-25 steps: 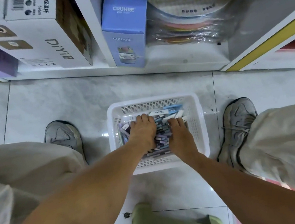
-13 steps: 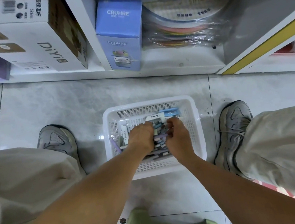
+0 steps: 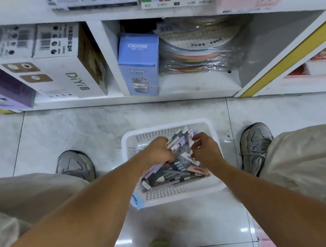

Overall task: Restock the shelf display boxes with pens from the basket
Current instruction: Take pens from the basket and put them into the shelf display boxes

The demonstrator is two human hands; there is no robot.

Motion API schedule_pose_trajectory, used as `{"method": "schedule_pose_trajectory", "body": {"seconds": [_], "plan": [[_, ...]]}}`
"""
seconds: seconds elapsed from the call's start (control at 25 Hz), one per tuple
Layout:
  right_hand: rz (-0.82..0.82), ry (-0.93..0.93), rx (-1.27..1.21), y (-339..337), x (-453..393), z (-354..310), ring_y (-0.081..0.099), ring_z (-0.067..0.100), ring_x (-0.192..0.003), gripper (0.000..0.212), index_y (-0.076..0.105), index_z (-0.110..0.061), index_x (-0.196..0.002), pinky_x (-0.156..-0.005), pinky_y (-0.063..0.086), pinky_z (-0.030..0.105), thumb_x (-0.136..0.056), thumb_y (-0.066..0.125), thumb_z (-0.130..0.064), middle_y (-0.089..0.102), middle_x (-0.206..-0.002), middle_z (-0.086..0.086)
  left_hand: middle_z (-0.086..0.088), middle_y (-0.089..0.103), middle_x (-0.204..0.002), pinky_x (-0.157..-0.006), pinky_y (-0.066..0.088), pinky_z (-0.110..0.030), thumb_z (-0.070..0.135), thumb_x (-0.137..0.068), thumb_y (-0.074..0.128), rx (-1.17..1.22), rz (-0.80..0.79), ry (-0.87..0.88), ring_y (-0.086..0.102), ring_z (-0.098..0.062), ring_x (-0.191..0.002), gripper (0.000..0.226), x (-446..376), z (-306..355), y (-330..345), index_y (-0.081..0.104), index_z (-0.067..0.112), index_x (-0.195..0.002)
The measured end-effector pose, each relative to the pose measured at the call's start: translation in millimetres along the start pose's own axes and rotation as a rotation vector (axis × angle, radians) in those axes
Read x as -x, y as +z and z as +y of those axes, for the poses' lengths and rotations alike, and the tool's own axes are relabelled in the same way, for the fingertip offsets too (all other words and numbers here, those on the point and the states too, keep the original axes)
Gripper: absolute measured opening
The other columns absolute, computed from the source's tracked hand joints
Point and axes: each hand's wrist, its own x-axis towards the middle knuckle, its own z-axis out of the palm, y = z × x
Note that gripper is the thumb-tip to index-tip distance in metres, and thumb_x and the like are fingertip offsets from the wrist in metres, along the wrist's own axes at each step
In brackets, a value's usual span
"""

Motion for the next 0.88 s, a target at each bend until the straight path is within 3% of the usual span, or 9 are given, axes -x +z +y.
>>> {"method": "schedule_pose_trajectory", "body": {"seconds": [0.12,0.24,0.48,0.6,0.72,0.88], "plan": [[-0.204,0.045,-0.065,-15,10,-29,0.069,0.023,-0.062,0.018,0.065,-0.006,-0.096,-0.068,0.059,0.041,-0.085,0.06,0.007,0.071,-0.086,0.017,-0.023,0.072,-0.08,-0.062,0.058,-0.038,0.0,-0.07,0.074,0.179,-0.082,-0.029,0.068,-0.029,-0.064,0.03,25,19,-17,0.064,-0.005,-0.098],[-0.384,0.022,-0.036,-44,22,-65,0.069,0.021,-0.065,0.016,0.067,-0.005,-0.096,-0.062,0.056,0.032,-0.085,0.063,0.005,0.071,-0.079,0.013,-0.021,0.07,-0.073,-0.057,0.057,-0.033,-0.002,-0.074,0.071,0.322,-0.142,-0.004,0.067,-0.028,-0.059,0.026,56,49,-34,0.061,-0.006,-0.098],[-0.627,-0.204,-0.074,-128,61,-167,0.069,0.021,-0.076,0.015,0.07,-0.007,-0.101,-0.059,0.047,0.024,-0.09,0.063,0.0,0.075,-0.097,0.013,-0.019,0.067,-0.071,-0.059,0.057,-0.034,-0.001,-0.082,0.068,0.461,-0.103,0.231,0.067,-0.027,-0.059,0.012,140,134,-80,0.062,-0.006,-0.092],[-0.679,-0.351,-0.283,-170,89,-216,0.068,0.018,-0.071,0.019,0.073,-0.007,-0.103,-0.056,0.051,0.02,-0.09,0.064,0.003,0.074,-0.096,0.014,-0.018,0.065,-0.073,-0.057,0.055,-0.033,-0.002,-0.083,0.068,0.466,-0.042,0.301,0.064,-0.026,-0.059,0.017,182,171,-98,0.062,-0.005,-0.099],[-0.671,-0.422,-0.525,-206,116,-255,0.072,0.021,-0.072,0.022,0.073,-0.004,-0.108,-0.059,0.057,0.024,-0.088,0.066,0.002,0.073,-0.097,0.021,-0.015,0.064,-0.067,-0.052,0.054,-0.03,-0.005,-0.084,0.067,0.48,0.026,0.362,0.063,-0.022,-0.053,0.009,220,207,-112,0.064,-0.001,-0.091],[-0.541,-0.471,-0.613,-232,140,-292,0.073,0.021,-0.072,0.02,0.071,-0.002,-0.1,-0.059,0.059,0.023,-0.082,0.075,-0.01,0.074,-0.088,0.021,-0.015,0.066,-0.064,-0.049,0.054,-0.027,-0.005,-0.083,0.068,0.478,0.109,0.391,0.064,-0.021,-0.051,0.006,247,247,-125,0.066,-0.002,-0.089]]}}
